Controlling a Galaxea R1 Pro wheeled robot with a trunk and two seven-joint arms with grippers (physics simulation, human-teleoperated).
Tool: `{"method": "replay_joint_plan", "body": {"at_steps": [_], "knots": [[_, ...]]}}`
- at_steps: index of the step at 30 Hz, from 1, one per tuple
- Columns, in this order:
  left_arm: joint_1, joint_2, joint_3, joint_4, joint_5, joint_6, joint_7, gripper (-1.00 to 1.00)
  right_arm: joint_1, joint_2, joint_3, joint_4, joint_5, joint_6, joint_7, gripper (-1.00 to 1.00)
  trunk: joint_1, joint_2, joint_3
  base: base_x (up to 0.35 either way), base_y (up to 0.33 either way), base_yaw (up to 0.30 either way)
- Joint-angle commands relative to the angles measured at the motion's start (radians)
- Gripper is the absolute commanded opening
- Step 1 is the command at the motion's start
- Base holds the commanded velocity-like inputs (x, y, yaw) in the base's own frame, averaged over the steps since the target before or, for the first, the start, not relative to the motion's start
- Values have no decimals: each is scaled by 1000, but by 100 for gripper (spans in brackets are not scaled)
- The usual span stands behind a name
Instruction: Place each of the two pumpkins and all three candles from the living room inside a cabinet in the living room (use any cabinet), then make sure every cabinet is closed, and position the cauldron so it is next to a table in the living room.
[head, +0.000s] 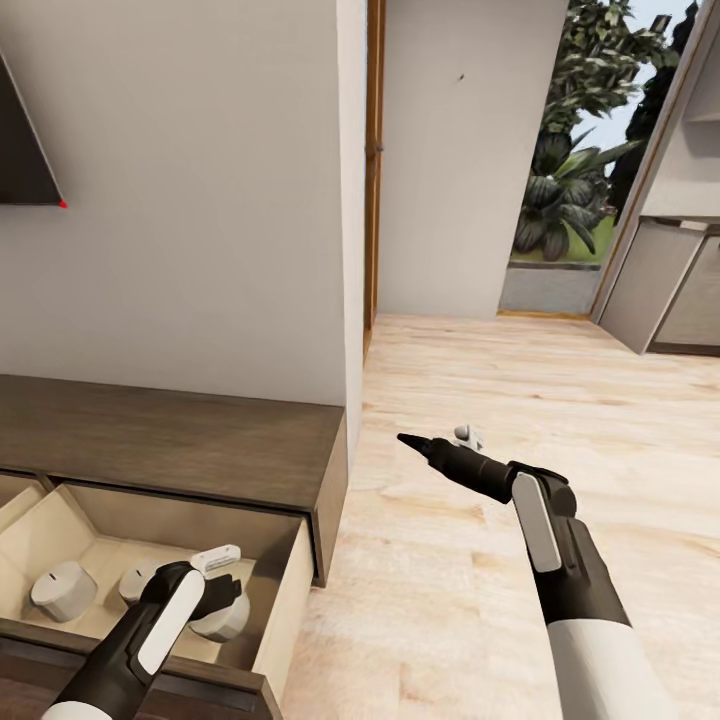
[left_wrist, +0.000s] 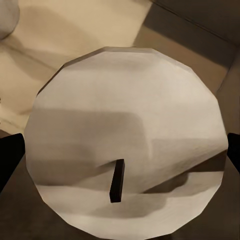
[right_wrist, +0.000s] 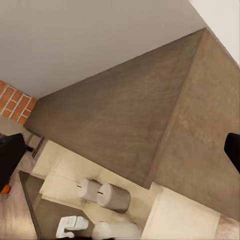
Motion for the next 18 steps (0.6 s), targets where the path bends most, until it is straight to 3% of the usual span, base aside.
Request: {"method": "replay_joint_plan", "body": {"at_steps": [1,18], "knots": [[-1,1,-3,-1,10,1,9,-100,1,1,-3,-6,5,10,11,100,0,0,-1,0,0,0],[-1,2,-3,0,10,0,10,-100,3,1,-3,7,12,9,17,100,0,0,-1,78,0,0]]}}
